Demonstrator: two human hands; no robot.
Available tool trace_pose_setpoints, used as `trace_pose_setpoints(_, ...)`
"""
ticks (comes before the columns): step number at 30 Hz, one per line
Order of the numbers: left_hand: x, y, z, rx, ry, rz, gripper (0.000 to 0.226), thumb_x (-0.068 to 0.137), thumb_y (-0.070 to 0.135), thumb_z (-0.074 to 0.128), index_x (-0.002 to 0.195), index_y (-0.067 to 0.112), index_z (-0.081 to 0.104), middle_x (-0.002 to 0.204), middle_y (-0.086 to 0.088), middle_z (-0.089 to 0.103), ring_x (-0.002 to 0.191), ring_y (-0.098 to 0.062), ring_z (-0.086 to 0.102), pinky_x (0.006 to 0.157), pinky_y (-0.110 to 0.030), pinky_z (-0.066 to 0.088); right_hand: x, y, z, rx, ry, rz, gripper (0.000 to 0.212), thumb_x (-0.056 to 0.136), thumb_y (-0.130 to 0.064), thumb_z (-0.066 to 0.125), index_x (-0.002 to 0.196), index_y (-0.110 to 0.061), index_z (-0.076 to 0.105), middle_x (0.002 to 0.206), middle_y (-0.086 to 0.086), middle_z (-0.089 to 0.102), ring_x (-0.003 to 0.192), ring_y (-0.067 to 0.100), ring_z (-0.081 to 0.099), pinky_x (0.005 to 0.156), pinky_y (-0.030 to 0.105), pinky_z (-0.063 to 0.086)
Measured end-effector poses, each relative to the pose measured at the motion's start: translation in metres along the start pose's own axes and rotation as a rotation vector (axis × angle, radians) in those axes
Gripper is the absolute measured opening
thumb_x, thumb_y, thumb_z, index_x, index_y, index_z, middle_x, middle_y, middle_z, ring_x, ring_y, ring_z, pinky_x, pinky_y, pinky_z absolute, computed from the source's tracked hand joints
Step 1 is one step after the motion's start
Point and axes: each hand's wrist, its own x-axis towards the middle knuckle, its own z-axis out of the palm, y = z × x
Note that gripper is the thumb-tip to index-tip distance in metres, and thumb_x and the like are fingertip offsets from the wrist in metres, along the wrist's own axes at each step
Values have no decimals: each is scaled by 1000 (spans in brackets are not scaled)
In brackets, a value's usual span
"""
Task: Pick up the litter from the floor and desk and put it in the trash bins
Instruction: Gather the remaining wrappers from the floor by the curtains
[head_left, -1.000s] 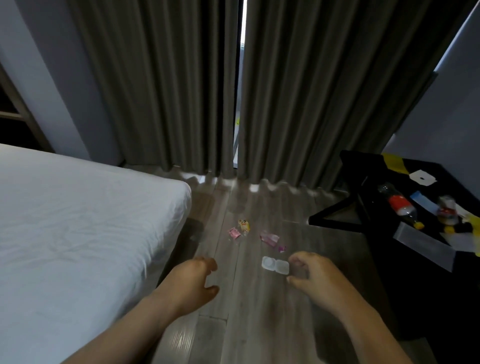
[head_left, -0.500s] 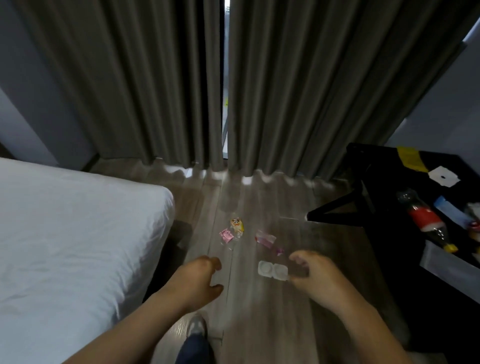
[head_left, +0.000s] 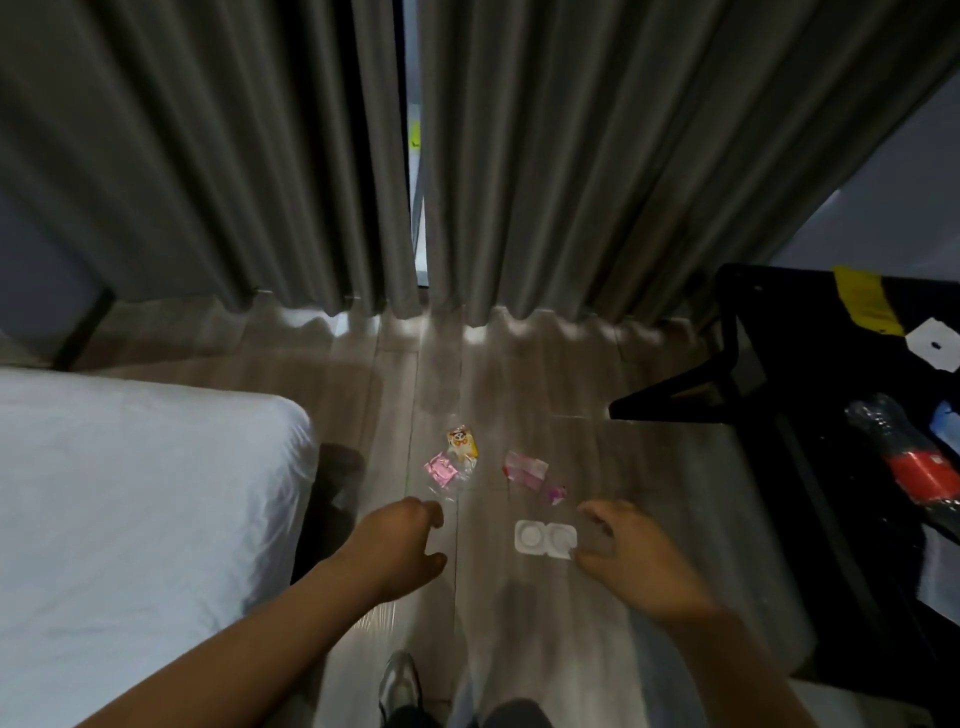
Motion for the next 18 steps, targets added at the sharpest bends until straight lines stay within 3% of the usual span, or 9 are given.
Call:
trace_pose_setpoints(2, 21, -2, -4, 10, -29, -2, 48, 88, 38, 60, 131, 21, 49, 128, 0, 55, 113, -16, 56, 96, -27, 47, 20, 4, -3, -49, -21, -29, 40, 83, -24, 70, 120, -13, 59, 118, 4, 59, 101, 13, 55, 84, 13, 35)
trace_pose_setpoints(4, 43, -2, -8, 9, -45, -6, 48, 89, 37, 59, 132, 22, 48, 129, 0, 54, 114, -16, 55, 97, -28, 47, 40, 2, -9, -116, -20, -88, 37, 86, -22, 66, 121, -9, 61, 120, 9, 62, 111, 22, 59, 90, 21, 42)
trace_pose_setpoints(7, 78, -2, -14, 3, -55, -19, 47, 89, 37, 59, 132, 20, 47, 130, 0, 54, 114, -17, 55, 97, -27, 46, 72, 5, -13, -152, 44, -229, 21, 76, -16, 68, 83, 3, 75, 87, 18, 73, 73, 27, 72, 65, 29, 59)
trace_pose_setpoints(8, 89, -2, -15, 0, -58, -29, 47, 89, 37, 58, 132, 20, 47, 129, 0, 54, 114, -17, 55, 96, -26, 46, 85, 10, -13, -196, 59, -283, 20, 71, -14, 74, 83, 2, 76, 87, 17, 73, 71, 26, 72, 64, 27, 59)
trace_pose_setpoints(10, 113, -3, -15, -16, -66, -63, 47, 89, 37, 58, 132, 20, 48, 129, 0, 54, 113, -16, 55, 95, -26, 47, 115, 17, -20, -145, -73, -235, 39, 73, -14, 80, 110, -7, 71, 108, 9, 70, 93, 22, 69, 79, 19, 50)
trace_pose_setpoints(12, 136, -4, -13, -29, -73, -106, 47, 89, 37, 59, 131, 21, 48, 127, 0, 55, 111, -15, 56, 94, -25, 47, 150, 33, -21, -61, -102, -136, 53, 84, -23, 70, 134, -18, 54, 129, -1, 58, 116, 15, 56, 89, 13, 38)
trace_pose_setpoints(14, 162, -7, -12, -29, -73, -158, 46, 88, 39, 59, 130, 22, 49, 126, 1, 56, 109, -14, 57, 92, -24, 48, 187, 47, -24, -79, -197, -137, 56, 88, -28, 66, 139, -17, 47, 136, -1, 54, 124, 12, 51, 93, 10, 35)
trace_pose_setpoints(18, 219, -20, -3, -30, -48, -232, 45, 88, 40, 58, 129, 24, 50, 123, 2, 58, 107, -15, 59, 90, -25, 48, 259, 68, -21, -161, -302, -163, 51, 89, -29, 65, 136, -15, 50, 135, 0, 56, 120, 10, 54, 93, 8, 33)
